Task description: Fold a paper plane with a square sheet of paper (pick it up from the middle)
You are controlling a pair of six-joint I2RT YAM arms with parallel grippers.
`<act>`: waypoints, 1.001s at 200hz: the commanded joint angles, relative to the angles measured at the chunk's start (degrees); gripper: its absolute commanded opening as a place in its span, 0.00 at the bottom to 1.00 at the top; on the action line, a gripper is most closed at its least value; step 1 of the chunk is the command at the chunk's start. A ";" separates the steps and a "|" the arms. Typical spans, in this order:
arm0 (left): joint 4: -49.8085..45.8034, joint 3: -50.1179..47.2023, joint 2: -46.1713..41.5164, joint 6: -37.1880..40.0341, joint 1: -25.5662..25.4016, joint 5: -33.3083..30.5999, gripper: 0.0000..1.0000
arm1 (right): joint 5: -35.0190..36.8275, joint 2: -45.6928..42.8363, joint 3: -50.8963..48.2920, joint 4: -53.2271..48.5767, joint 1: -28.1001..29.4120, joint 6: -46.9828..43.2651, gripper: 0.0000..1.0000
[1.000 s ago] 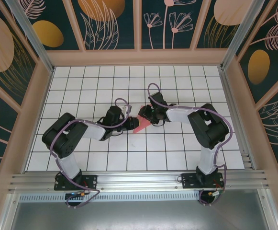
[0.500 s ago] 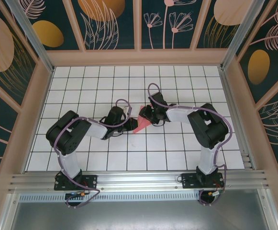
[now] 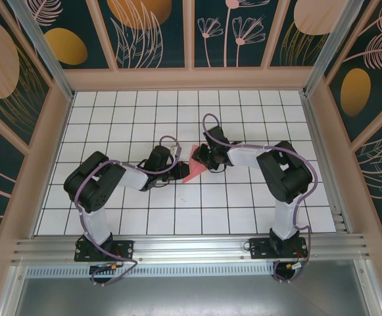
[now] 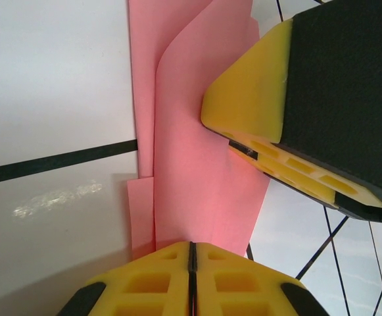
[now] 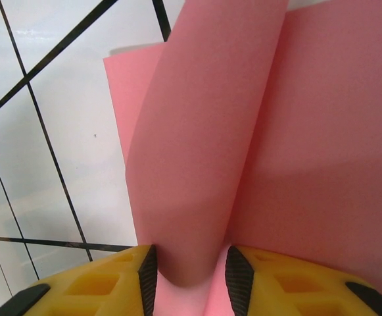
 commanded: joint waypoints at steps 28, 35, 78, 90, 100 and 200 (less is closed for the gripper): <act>-3.07 0.20 -1.76 0.21 -0.26 -1.24 0.15 | 6.22 8.31 -3.78 -11.09 -0.10 -1.18 0.34; -3.07 0.09 -2.47 -0.09 -0.18 -1.81 0.16 | 6.23 8.25 -3.91 -11.10 -0.07 -1.19 0.34; -2.56 -2.07 -7.19 -1.73 0.35 -7.18 0.21 | 6.88 7.89 -4.83 -11.39 -0.29 -0.86 0.31; -2.45 -2.53 -7.53 -1.96 0.57 -8.28 0.22 | 7.02 7.73 -5.03 -11.27 -0.33 -0.79 0.31; -2.45 -2.64 -7.54 -2.00 0.65 -8.36 0.22 | 7.02 7.75 -5.10 -11.20 -0.34 -0.84 0.31; -0.86 -0.74 -4.24 -2.83 0.65 -2.37 0.29 | 6.49 7.98 -5.01 -10.66 -0.42 -1.72 0.39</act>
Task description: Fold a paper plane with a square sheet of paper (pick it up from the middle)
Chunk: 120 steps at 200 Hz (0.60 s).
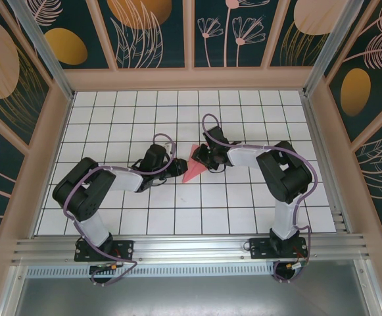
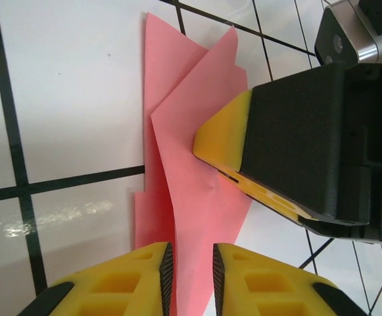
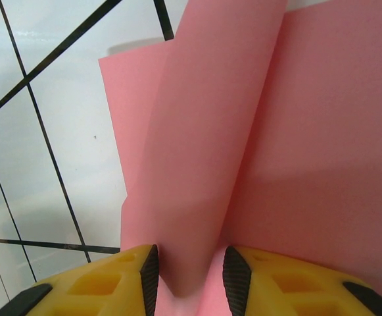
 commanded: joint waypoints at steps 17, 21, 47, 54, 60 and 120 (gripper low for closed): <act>-0.23 1.90 2.98 -0.56 0.27 1.86 0.31 | 5.71 7.65 -4.77 -10.71 -0.39 -1.42 0.39; -0.41 2.09 3.16 -0.52 0.28 1.91 0.32 | 5.70 7.65 -4.73 -10.71 -0.34 -1.33 0.39; -0.57 2.37 3.81 -0.55 0.30 2.04 0.31 | 5.57 7.72 -4.75 -10.56 -0.36 -1.39 0.40; -0.55 2.54 3.96 -0.46 0.27 2.27 0.30 | 5.52 7.73 -4.73 -10.53 -0.37 -1.42 0.40; -0.46 2.57 4.16 -0.50 0.27 2.59 0.30 | 5.56 7.74 -4.72 -10.55 -0.38 -1.42 0.40; -1.83 3.59 6.38 -0.09 0.31 3.62 0.17 | 5.79 7.94 -4.71 -10.68 -0.38 -1.39 0.42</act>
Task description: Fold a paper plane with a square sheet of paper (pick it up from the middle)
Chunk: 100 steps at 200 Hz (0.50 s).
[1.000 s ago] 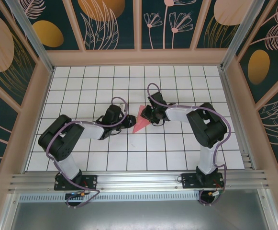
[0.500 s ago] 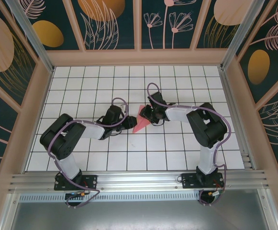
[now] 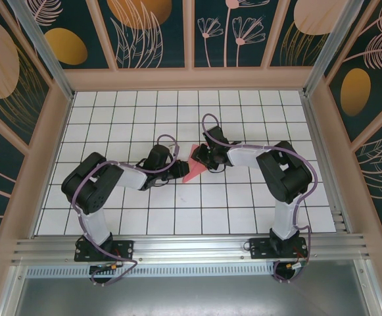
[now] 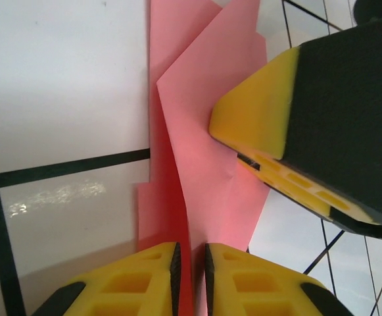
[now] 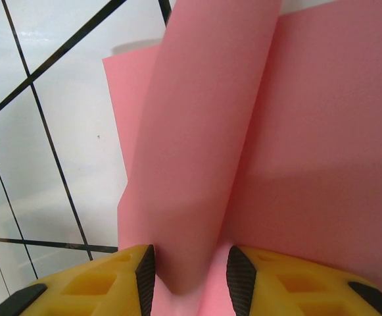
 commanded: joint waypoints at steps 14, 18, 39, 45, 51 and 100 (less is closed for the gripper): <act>-3.39 1.63 1.09 0.85 0.23 -0.65 0.16 | 6.33 8.32 -4.62 -11.32 -0.41 -1.53 0.42; -3.78 1.69 1.11 0.98 0.23 -0.87 0.15 | 6.52 8.47 -4.55 -11.52 -0.40 -1.42 0.42; -4.35 1.74 0.73 1.18 0.31 -1.00 0.17 | 7.39 9.40 -4.24 -12.49 -0.19 -1.61 0.42; -4.38 1.67 0.48 1.06 0.27 -1.00 0.19 | 7.61 9.52 -4.20 -12.61 -0.20 -1.62 0.42; -4.46 1.62 -0.03 1.07 0.27 -1.00 0.19 | 7.68 9.75 -4.16 -12.71 -0.07 -1.58 0.42; -1.16 -0.62 -5.73 -0.13 0.66 -2.81 0.24 | 7.64 10.13 -4.07 -12.72 0.13 -1.59 0.42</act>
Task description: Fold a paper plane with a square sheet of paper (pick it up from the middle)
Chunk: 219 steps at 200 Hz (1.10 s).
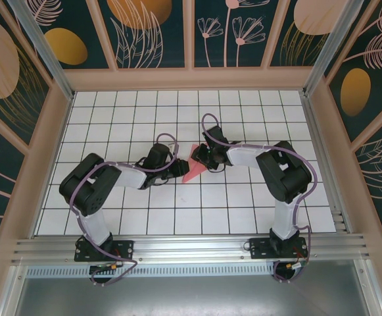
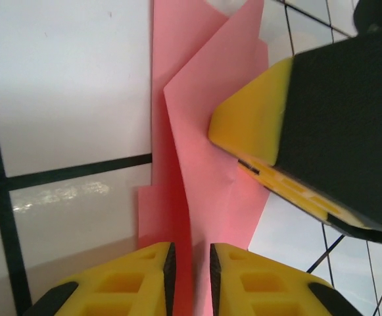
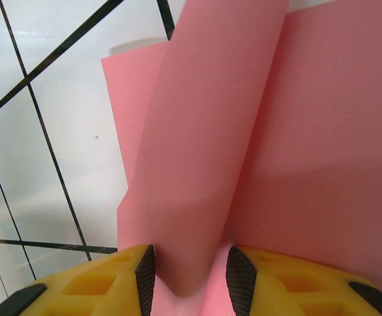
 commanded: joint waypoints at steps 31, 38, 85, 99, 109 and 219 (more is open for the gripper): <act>4.45 -1.62 -3.07 -1.16 0.46 0.59 0.22 | 7.00 9.75 -4.74 -11.57 0.08 -1.78 0.42; 5.25 -1.48 -2.67 -1.30 0.50 1.44 0.21 | 6.85 9.81 -4.76 -11.43 0.02 -1.79 0.42; 5.55 0.88 1.33 -1.04 0.61 4.24 0.17 | 6.19 9.74 -5.03 -10.86 0.02 -1.84 0.43; 3.99 1.98 2.50 -0.43 0.60 3.99 0.16 | 5.93 9.65 -5.07 -10.78 0.02 -1.80 0.43; 3.28 2.51 3.12 -0.18 0.61 3.76 0.15 | 5.77 9.63 -5.16 -10.60 0.02 -1.84 0.43; -1.30 2.45 3.93 0.69 0.62 0.06 0.10 | 3.43 7.45 -4.45 -9.36 -0.32 -2.44 0.44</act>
